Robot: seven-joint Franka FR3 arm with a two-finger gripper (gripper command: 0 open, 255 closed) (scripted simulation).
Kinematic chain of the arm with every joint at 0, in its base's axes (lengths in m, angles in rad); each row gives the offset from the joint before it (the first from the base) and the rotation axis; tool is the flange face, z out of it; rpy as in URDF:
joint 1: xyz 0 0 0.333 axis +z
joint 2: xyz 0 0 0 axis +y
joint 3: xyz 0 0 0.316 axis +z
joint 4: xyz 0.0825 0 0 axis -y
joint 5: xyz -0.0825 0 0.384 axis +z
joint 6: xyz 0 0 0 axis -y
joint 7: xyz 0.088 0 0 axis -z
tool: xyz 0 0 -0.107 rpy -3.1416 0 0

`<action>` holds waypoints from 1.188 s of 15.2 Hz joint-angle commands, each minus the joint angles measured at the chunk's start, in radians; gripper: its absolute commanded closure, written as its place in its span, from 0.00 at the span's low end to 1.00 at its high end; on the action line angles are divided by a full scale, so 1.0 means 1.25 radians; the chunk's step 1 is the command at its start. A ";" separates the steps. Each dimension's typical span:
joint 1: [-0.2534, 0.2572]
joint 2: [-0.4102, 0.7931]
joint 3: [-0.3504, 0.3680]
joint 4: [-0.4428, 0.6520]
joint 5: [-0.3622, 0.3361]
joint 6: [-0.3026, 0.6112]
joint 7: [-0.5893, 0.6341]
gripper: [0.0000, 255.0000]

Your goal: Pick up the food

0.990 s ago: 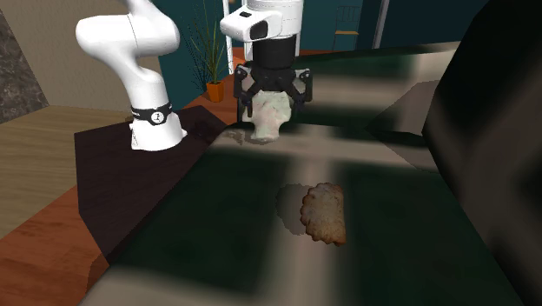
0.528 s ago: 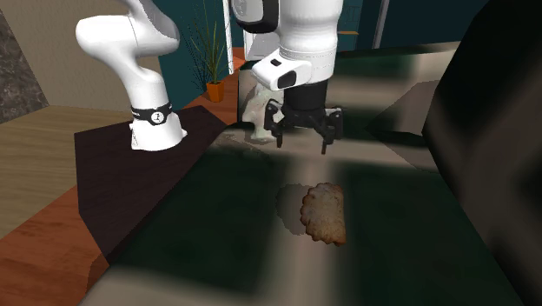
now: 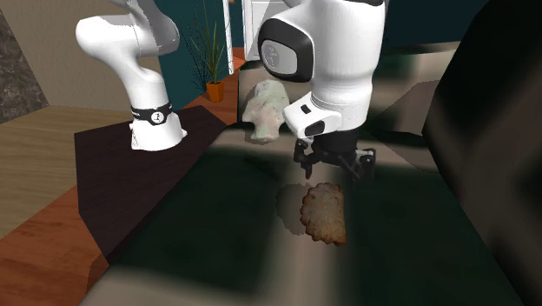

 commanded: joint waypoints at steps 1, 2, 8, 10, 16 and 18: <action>0.003 0.022 -0.004 0.005 -0.002 0.018 0.003 0.00; 0.004 0.030 -0.005 0.005 -0.003 0.026 0.003 0.00; 0.008 0.058 -0.008 0.005 -0.008 0.054 0.001 1.00; 0.008 0.059 -0.008 0.007 -0.008 0.053 0.002 1.00; 0.008 0.059 -0.008 0.007 -0.008 0.053 0.002 1.00; 0.006 0.050 -0.007 0.005 -0.006 0.045 0.001 1.00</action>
